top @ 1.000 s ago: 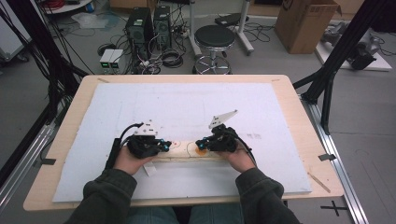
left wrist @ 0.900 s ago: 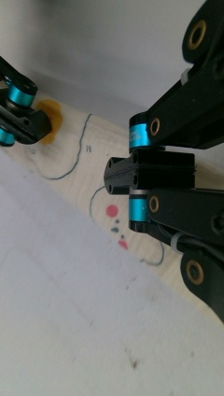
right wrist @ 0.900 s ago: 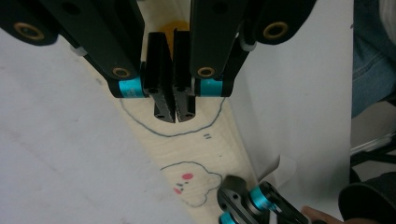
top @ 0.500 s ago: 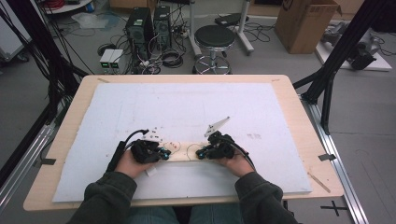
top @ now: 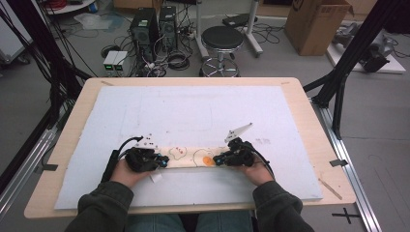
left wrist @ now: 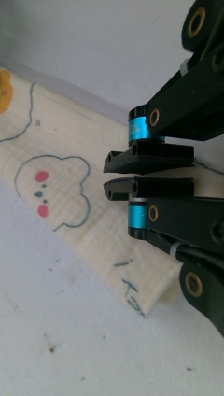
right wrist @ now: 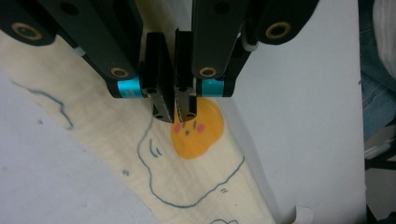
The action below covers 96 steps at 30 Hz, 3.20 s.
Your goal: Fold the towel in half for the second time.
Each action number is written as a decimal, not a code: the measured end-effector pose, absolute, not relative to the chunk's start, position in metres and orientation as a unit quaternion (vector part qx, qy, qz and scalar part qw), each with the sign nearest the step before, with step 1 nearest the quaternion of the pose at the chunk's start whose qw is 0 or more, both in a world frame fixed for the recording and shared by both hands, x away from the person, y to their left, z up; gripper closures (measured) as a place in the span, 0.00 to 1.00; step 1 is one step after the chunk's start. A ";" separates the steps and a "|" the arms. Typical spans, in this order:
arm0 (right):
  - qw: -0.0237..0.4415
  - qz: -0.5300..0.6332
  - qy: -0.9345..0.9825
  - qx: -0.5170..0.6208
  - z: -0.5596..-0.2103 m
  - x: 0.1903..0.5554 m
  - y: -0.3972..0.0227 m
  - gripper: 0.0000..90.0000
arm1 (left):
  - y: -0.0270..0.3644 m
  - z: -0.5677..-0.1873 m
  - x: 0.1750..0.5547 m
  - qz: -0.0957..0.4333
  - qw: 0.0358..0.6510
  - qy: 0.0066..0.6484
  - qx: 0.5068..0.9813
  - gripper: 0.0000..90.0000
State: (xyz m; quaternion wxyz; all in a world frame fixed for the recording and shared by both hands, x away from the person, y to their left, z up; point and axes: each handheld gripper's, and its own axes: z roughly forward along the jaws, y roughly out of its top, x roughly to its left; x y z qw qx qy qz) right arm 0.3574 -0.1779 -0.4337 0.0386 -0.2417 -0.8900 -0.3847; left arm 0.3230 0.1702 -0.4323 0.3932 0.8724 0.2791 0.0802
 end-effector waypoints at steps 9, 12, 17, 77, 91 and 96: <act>0.033 -0.392 -0.881 -0.264 -0.435 0.353 -0.205 0.95 | 0.182 -0.430 0.320 0.093 0.388 0.292 0.869 0.90; 0.029 -0.396 -0.877 -0.271 -0.436 0.351 -0.215 0.94 | 0.186 -0.431 0.319 0.094 0.389 0.293 0.868 0.90; 0.024 -0.400 -0.872 -0.281 -0.437 0.348 -0.229 0.94 | 0.192 -0.435 0.316 0.090 0.404 0.304 0.858 0.89; -0.040 -0.410 -0.867 -0.281 -0.441 0.331 -0.235 0.88 | 0.190 -0.439 0.308 0.125 0.409 0.297 0.854 0.86; -0.035 -0.462 -0.836 -0.294 -0.422 0.342 -0.242 0.68 | 0.200 -0.419 0.311 0.126 0.448 0.318 0.826 0.68; -0.042 -0.462 -0.828 -0.315 -0.415 0.354 -0.246 0.62 | 0.205 -0.412 0.322 0.134 0.455 0.333 0.815 0.61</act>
